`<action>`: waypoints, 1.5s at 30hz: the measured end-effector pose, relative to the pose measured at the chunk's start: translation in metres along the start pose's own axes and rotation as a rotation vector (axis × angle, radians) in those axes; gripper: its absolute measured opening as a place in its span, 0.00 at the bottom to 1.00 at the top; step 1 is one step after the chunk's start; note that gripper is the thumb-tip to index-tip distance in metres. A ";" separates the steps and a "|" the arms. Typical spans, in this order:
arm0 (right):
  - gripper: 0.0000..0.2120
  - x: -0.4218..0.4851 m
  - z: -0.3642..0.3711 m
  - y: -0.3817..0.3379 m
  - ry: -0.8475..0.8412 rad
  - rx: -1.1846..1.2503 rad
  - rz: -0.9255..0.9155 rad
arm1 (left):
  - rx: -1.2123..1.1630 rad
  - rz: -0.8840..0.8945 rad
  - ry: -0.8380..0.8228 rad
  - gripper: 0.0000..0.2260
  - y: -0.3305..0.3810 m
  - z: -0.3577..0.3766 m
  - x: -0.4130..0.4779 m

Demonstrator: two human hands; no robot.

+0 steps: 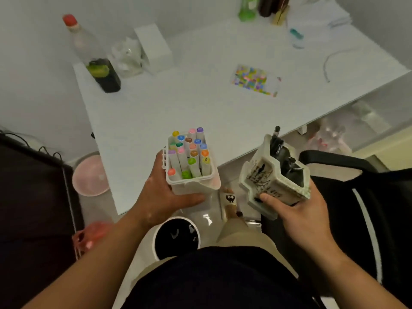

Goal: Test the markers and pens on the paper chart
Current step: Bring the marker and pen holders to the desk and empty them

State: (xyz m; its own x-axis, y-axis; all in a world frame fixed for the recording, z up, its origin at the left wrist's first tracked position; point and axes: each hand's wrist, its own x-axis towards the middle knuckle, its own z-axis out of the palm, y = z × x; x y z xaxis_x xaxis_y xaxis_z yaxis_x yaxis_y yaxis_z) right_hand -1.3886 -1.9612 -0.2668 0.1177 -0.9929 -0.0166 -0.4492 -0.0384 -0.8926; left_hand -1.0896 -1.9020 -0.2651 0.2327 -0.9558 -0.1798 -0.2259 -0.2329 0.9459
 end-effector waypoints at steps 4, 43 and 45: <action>0.29 0.105 -0.001 0.020 -0.159 0.010 -0.011 | -0.020 -0.098 0.152 0.44 0.007 0.026 0.055; 0.34 0.599 0.144 0.087 -0.440 0.024 -0.558 | 0.021 0.043 0.665 0.52 -0.047 0.116 0.347; 0.32 0.606 0.147 0.093 -0.451 0.008 -0.545 | 0.045 0.027 0.671 0.51 -0.044 0.123 0.348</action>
State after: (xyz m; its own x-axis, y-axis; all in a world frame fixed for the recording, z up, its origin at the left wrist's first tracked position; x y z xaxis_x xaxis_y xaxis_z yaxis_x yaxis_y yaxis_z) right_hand -1.2288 -2.5498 -0.4259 0.6804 -0.6887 0.2505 -0.2151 -0.5145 -0.8301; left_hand -1.1148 -2.2465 -0.4021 0.7604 -0.6462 0.0643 -0.2759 -0.2318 0.9328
